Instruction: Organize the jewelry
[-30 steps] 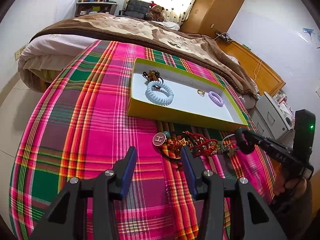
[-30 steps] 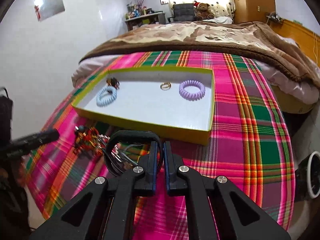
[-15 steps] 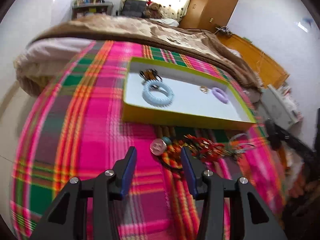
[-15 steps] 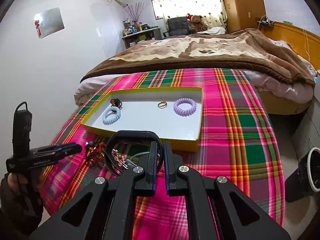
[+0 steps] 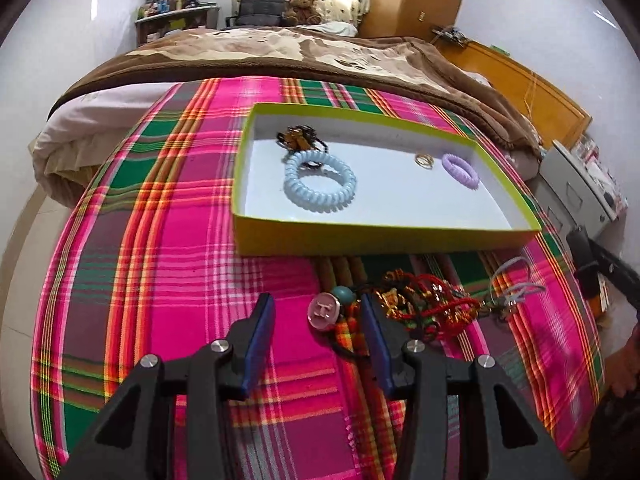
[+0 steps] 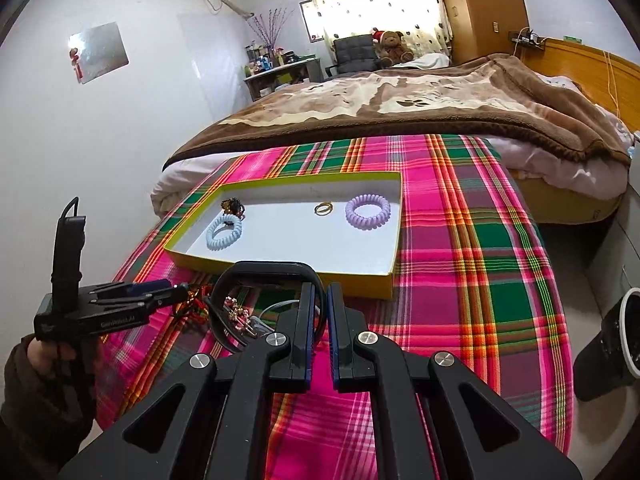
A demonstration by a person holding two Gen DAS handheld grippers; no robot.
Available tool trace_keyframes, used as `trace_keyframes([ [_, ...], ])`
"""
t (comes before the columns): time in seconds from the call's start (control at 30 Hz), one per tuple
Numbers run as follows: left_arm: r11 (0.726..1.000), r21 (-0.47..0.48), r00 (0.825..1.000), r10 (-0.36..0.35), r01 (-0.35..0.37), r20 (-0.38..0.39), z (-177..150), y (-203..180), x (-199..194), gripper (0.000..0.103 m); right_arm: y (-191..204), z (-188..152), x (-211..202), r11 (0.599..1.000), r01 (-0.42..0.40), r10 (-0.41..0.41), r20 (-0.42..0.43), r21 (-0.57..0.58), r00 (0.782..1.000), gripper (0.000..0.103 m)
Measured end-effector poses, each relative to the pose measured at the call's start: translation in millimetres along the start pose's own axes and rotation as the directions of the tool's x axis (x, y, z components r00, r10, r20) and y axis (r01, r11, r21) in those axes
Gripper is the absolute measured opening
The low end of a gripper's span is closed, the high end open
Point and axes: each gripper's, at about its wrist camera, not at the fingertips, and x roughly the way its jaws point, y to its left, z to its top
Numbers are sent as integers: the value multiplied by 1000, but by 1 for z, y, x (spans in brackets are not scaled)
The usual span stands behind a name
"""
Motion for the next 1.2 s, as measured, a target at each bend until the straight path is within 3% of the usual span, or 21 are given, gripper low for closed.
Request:
trace_keyframes([
  [0.13,1000,-5,1000,-20,20,-2,0,2,2,27,-2,-1,3,1000,-1,1,-4,7,1000,6],
  [0.4,998,62,1000,21,-21,-9,1,-7,4,25,-2,-3,6,1000,4,-4,-10,14,1000,6],
  [0.47,998,64,1000,15,-14,-10,0,-6,3,17,-2,-4,5,1000,3,-3,-10,14,1000,6],
  [0.83,998,70,999,-9,5,50,3,-7,-19,17,0,-6,4,1000,12,-12,-5,15,1000,6],
  [1.2,996,39,988,-89,85,123,15,-4,-48,17,1,-4,0,1000,11,-11,-1,14,1000,6],
])
